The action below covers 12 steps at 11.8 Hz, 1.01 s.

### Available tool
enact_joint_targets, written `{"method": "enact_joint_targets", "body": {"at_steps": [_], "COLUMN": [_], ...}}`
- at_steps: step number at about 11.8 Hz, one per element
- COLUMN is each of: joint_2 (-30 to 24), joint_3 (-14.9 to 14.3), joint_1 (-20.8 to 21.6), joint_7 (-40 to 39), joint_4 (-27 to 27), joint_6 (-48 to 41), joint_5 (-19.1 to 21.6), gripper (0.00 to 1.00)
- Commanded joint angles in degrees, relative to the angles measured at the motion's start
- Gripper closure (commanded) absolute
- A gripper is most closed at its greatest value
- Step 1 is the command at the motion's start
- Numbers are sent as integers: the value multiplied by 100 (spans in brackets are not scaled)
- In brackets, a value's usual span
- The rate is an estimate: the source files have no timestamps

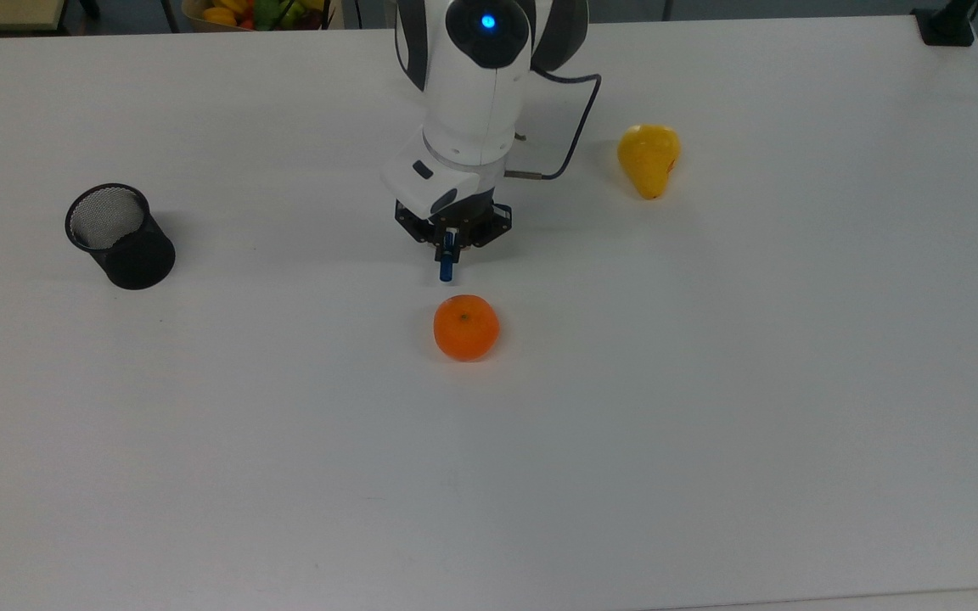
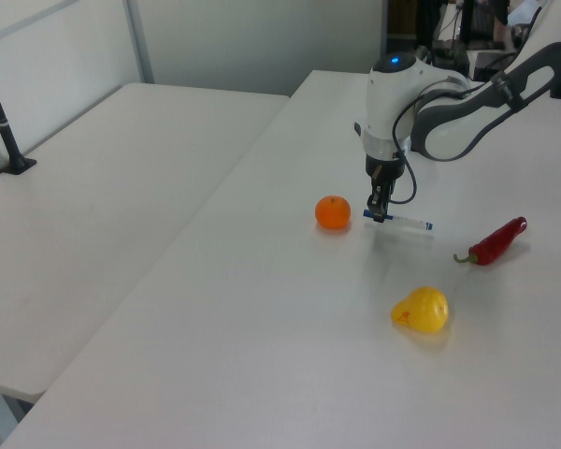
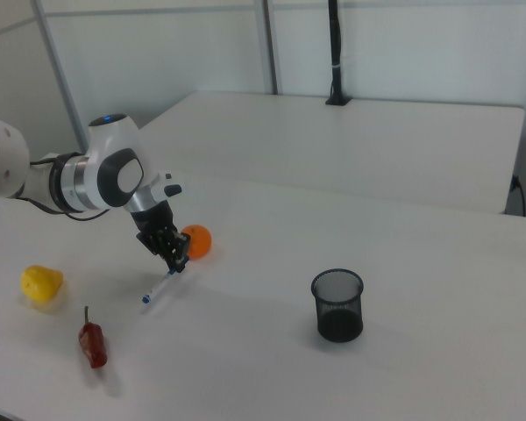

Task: Place marker
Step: 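Lift the marker and carry it over the black mesh pen cup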

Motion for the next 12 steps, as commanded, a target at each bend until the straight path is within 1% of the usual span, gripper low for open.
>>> {"method": "enact_joint_targets", "body": {"at_steps": [1,2,3,4,5,7,10,12], "joint_2": [-703,-905,-1098,-1239,-1310,-1451,-1811,-2022], "joint_3": [5,5,5,-39,-83,-380,-741,-1136], "joint_1": [-124,-185,-256,-291,-326,-327,-327,-335], "joint_7": [81,90,81,-41,-346,-997,-1596,-2026], "joint_4": [-118,-100,-100,13,258,698,849,849], "joint_6": [-419,-551,-613,-692,-1067,-1710,-2177,-2170], "joint_5": [-37,-11,129,313,585,1139,1368,1667], "gripper": [100,100,100,100,100,100,100,100]}}
